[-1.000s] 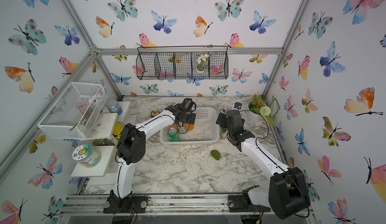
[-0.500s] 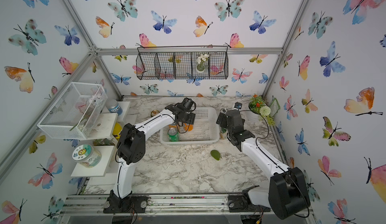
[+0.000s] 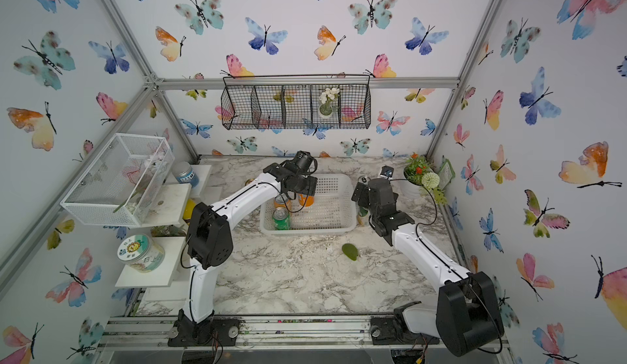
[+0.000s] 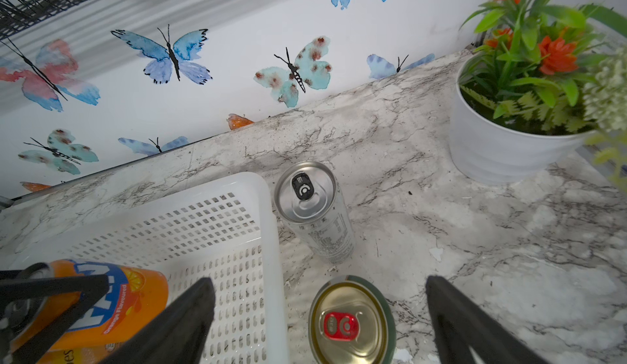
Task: Take out the drinks from the basket
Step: Pick up the drink from the basket, then place the drink at the center of the board.
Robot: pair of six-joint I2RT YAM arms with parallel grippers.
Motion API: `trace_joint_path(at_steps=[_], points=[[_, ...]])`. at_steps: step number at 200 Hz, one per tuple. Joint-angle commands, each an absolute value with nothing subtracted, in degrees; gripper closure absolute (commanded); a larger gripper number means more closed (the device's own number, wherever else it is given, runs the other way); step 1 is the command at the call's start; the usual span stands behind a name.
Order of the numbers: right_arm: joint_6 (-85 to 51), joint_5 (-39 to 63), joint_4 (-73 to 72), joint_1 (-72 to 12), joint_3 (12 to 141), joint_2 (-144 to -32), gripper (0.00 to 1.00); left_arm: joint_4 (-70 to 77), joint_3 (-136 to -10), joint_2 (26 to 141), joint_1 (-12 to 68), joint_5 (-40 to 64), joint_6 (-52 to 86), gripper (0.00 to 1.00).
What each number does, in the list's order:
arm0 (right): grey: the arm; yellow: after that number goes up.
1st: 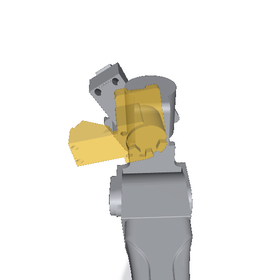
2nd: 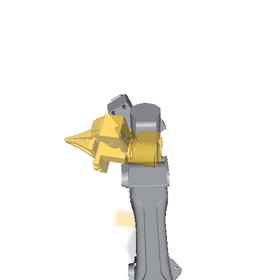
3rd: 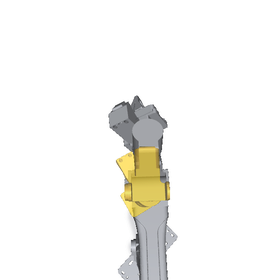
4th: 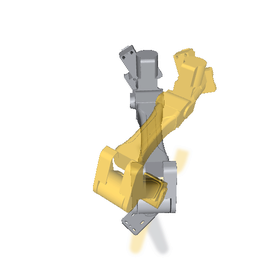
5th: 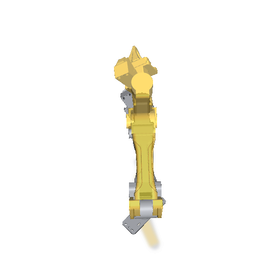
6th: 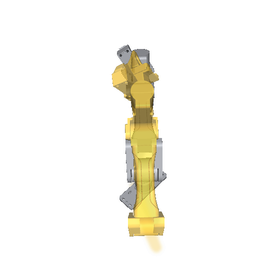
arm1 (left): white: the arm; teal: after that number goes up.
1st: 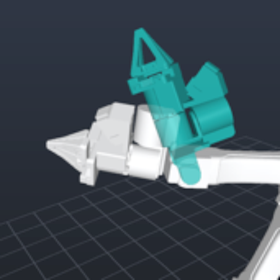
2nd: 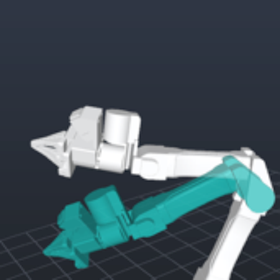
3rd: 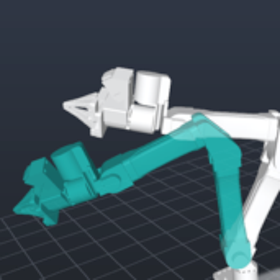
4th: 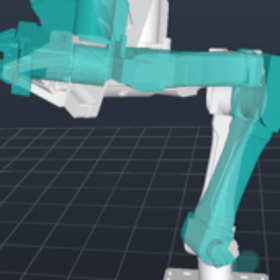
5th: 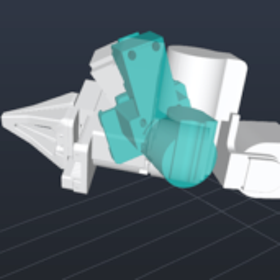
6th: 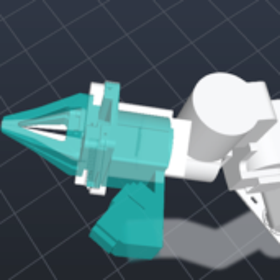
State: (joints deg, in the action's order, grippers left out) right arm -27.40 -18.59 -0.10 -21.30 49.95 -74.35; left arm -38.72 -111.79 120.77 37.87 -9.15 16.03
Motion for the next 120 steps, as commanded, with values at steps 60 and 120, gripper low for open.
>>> trace_joint_path(at_steps=[60,120], points=[[-27.75,-18.28,-0.99,-21.01,49.14,-74.27,0.00,-39.51,-112.21,105.91,38.50,-12.00,14.61,0.38],[-27.86,-17.84,-1.48,-20.92,49.04,-74.36,0.00,-40.19,-100.15,92.44,36.00,-15.63,14.68,0.38]])
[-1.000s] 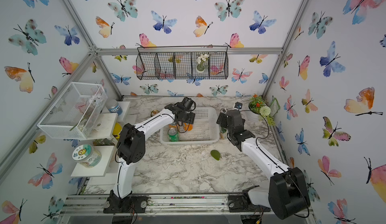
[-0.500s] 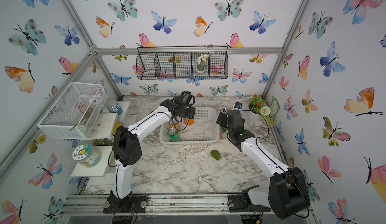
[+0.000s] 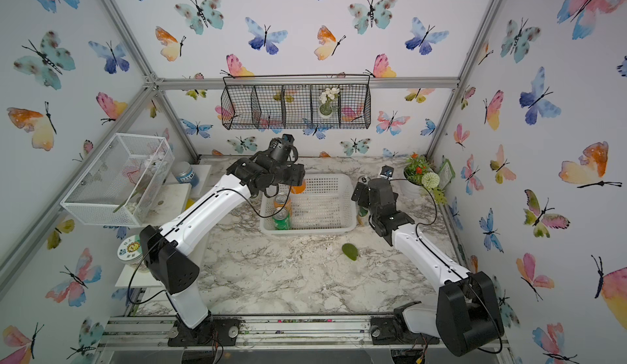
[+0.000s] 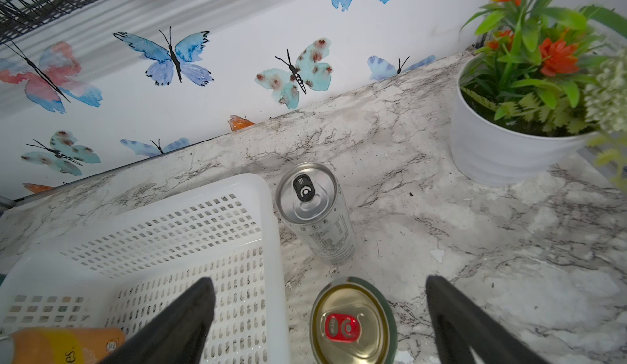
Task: Take out the drinks from the basket
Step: Place the drink at the center of the board.
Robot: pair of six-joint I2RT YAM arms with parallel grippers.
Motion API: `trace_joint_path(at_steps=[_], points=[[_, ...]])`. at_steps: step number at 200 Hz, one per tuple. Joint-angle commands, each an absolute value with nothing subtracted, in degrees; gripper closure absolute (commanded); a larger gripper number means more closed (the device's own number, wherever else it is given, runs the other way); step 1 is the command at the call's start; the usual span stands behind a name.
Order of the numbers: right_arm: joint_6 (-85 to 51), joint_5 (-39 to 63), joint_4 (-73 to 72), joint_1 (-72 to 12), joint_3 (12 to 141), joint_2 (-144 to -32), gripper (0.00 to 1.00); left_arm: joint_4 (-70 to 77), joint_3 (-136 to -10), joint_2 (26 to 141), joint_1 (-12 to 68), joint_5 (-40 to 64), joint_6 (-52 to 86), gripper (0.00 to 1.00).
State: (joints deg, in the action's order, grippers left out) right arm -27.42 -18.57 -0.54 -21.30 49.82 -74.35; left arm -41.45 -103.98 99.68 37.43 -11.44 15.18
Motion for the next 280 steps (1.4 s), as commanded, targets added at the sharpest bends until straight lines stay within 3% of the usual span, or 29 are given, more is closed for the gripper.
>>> trace_joint_path(at_steps=[1,41,88,124,210,280], points=[[-27.86,-17.84,-1.49,-20.92,49.06,-74.36,0.00,-40.22,-99.66,92.19,35.97,-15.73,14.63,0.38],[-27.86,-17.60,-1.41,-20.92,49.30,-74.00,0.00,-39.51,-89.09,82.64,34.27,-19.94,15.05,0.38],[-28.04,-17.40,-1.65,-20.92,49.39,-73.84,0.00,-37.58,-78.64,77.61,26.88,-16.96,15.86,0.38],[-28.04,-17.23,-1.39,-20.83,49.75,-73.83,0.00,-33.08,-74.97,81.04,21.89,-14.20,17.44,0.39],[-27.86,-17.84,-1.33,-20.83,48.94,-72.60,0.00,-30.93,-77.71,95.24,21.21,-15.11,20.77,0.40],[-27.95,-17.54,-1.58,-20.83,48.71,-72.71,0.00,-27.21,-74.74,98.23,17.91,-9.10,23.68,0.27]])
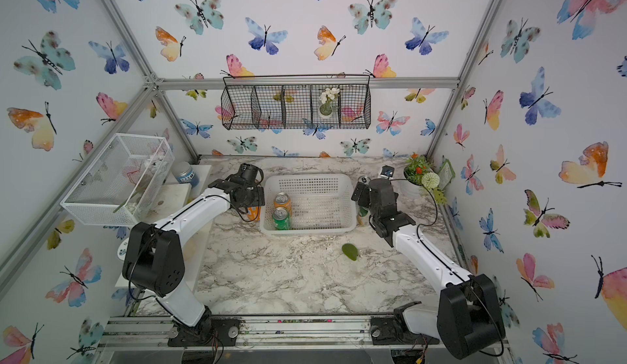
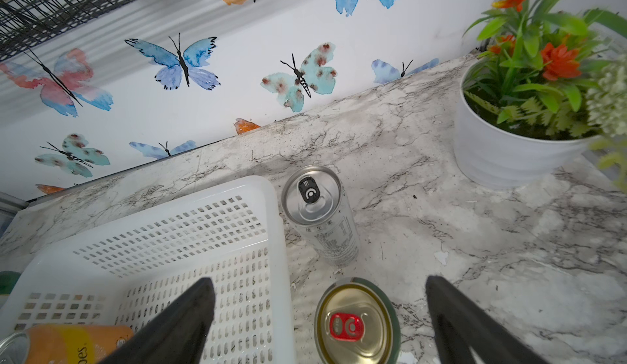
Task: Take out the drinks from the basket
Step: Place the drink at the center of the board.
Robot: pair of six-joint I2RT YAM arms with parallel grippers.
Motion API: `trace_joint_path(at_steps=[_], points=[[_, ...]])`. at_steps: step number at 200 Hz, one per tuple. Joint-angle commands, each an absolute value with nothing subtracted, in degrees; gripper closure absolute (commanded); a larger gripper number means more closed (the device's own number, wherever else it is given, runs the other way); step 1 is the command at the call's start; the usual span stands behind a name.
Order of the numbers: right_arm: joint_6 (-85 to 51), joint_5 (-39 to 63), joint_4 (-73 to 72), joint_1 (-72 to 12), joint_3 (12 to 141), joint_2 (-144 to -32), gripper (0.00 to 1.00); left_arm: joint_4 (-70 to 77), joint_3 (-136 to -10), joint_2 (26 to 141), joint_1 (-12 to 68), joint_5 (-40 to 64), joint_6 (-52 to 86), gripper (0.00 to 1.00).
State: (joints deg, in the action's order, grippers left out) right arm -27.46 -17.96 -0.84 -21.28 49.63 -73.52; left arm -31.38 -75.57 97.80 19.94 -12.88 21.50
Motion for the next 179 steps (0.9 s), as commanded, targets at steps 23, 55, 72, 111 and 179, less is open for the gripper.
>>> trace_joint_path(at_steps=[23,55,72,111,179], points=[[-27.95,-17.49,-1.58,-20.83,48.52,-72.68,0.00,-26.38,-73.79,98.36,17.67,-8.34,24.05,0.24],[-27.95,-16.90,-1.55,-20.83,48.78,-73.21,0.00,-25.66,-73.21,99.26,17.67,-6.79,24.75,0.24],[-27.68,-16.29,-1.69,-20.83,48.87,-73.23,0.00,-25.75,-73.00,98.78,17.67,-6.86,24.89,0.22],[-26.40,-12.76,-2.65,-20.83,48.93,-73.40,0.00,-26.02,-71.64,92.57,17.75,-6.17,26.06,0.11],[-20.74,10.03,-6.65,-21.05,50.69,-76.29,0.02,-25.93,-68.48,81.63,19.63,-1.50,25.96,0.01]])
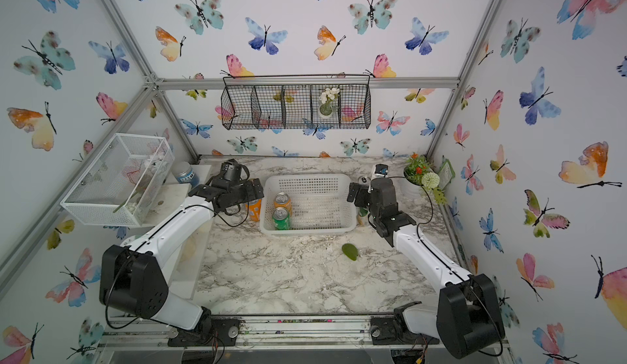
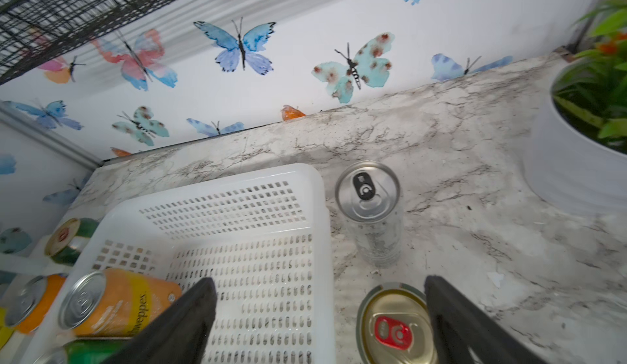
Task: Take out the drinks from the basket
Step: Place the drink at the center of the board.
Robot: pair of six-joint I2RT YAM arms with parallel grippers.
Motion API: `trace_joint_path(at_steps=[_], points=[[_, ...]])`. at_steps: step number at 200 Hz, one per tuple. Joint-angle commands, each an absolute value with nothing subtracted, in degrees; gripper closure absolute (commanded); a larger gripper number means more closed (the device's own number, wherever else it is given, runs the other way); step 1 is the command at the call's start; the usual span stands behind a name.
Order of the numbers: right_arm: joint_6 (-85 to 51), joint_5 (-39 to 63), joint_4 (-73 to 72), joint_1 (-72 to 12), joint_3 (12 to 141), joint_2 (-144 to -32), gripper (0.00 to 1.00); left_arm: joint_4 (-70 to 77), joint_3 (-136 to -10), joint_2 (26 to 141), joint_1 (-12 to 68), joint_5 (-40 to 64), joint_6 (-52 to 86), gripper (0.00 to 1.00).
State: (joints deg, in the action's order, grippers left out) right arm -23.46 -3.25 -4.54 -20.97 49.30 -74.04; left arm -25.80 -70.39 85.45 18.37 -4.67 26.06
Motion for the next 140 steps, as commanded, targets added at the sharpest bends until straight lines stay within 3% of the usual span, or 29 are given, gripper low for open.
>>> trace_joint_path(at_steps=[1,25,79,140], points=[[-20.74,10.46,-6.62,-21.07,50.83,-76.47,0.02,-25.93,-68.38,81.46,19.66,-1.41,25.94,0.01],[-19.86,15.32,-5.89,-24.14,52.70,-79.36,0.02,-25.58,-65.85,77.80,20.02,-0.70,25.58,0.01],[-16.18,14.60,-1.61,-37.62,60.99,-89.24,0.03,-25.66,-62.27,71.94,19.91,-0.16,25.40,0.01],[-16.88,6.32,4.37,-47.84,70.50,-99.82,0.02,-26.52,-61.44,69.11,19.94,-3.50,24.05,0.01]])
